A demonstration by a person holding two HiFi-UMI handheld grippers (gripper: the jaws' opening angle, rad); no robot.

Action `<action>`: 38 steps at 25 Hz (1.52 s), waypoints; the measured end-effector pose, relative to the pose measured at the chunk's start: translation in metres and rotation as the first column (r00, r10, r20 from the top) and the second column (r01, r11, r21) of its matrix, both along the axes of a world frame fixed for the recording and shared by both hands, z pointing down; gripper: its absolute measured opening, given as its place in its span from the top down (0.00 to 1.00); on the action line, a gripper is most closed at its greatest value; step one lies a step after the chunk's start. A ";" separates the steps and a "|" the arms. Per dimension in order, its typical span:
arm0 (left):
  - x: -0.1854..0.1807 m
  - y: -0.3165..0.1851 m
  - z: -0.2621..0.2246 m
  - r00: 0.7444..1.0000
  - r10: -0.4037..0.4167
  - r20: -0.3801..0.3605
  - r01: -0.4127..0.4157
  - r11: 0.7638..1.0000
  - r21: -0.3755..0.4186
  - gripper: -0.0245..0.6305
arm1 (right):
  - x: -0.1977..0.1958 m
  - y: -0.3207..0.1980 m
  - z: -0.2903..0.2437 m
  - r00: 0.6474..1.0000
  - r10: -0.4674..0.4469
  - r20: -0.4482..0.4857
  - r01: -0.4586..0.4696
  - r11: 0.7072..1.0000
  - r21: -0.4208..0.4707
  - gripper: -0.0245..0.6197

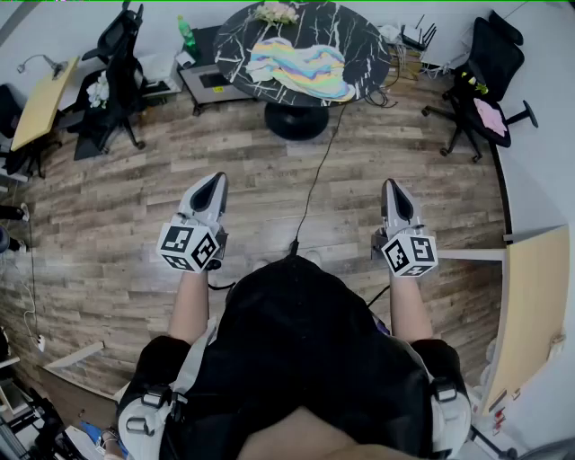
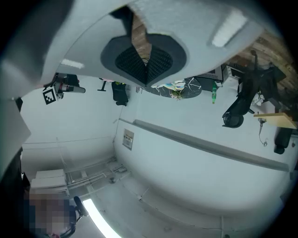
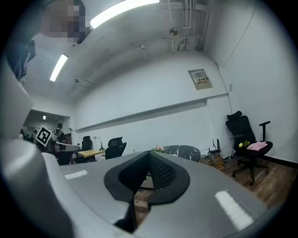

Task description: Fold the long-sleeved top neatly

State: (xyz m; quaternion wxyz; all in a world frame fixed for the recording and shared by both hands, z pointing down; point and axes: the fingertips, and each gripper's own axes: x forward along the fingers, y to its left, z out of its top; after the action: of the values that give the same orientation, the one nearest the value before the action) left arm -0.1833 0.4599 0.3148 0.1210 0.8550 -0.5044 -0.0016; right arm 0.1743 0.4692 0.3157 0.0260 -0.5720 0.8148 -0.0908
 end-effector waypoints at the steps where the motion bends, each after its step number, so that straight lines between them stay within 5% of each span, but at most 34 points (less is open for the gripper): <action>1: 0.001 -0.001 -0.001 1.000 0.000 0.002 0.000 1.000 0.002 0.95 | 0.001 -0.001 0.001 1.000 0.000 0.003 0.000 1.000 -0.002 0.95; 14: 0.033 -0.015 -0.008 1.000 0.018 0.007 -0.018 1.000 0.017 0.95 | 0.025 -0.016 -0.006 1.000 0.003 0.031 -0.004 1.000 0.028 0.95; 20: 0.059 -0.020 -0.017 1.000 0.018 0.015 -0.019 0.999 0.049 0.95 | 0.046 -0.015 -0.026 0.999 -0.007 0.052 0.001 0.993 0.120 0.95; 24: 0.073 -0.024 -0.020 1.000 -0.012 0.025 0.010 0.998 0.062 0.59 | 0.051 -0.013 -0.029 0.997 -0.053 0.050 0.045 0.989 0.144 0.66; 30: 0.094 -0.019 -0.033 0.995 -0.084 0.046 0.078 0.991 0.107 0.35 | 0.066 -0.008 -0.047 0.996 -0.063 0.058 0.050 0.978 0.200 0.33; 38: 0.133 -0.002 -0.037 0.995 -0.078 0.059 0.071 0.992 0.109 0.31 | 0.084 0.001 -0.048 0.990 -0.114 0.085 0.095 0.973 0.210 0.29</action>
State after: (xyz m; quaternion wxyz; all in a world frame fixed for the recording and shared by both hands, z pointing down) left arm -0.0499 0.4576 0.2779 0.0590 0.8403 -0.5388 -0.0059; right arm 0.2581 0.4698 0.2681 0.1193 -0.5175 0.8466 -0.0348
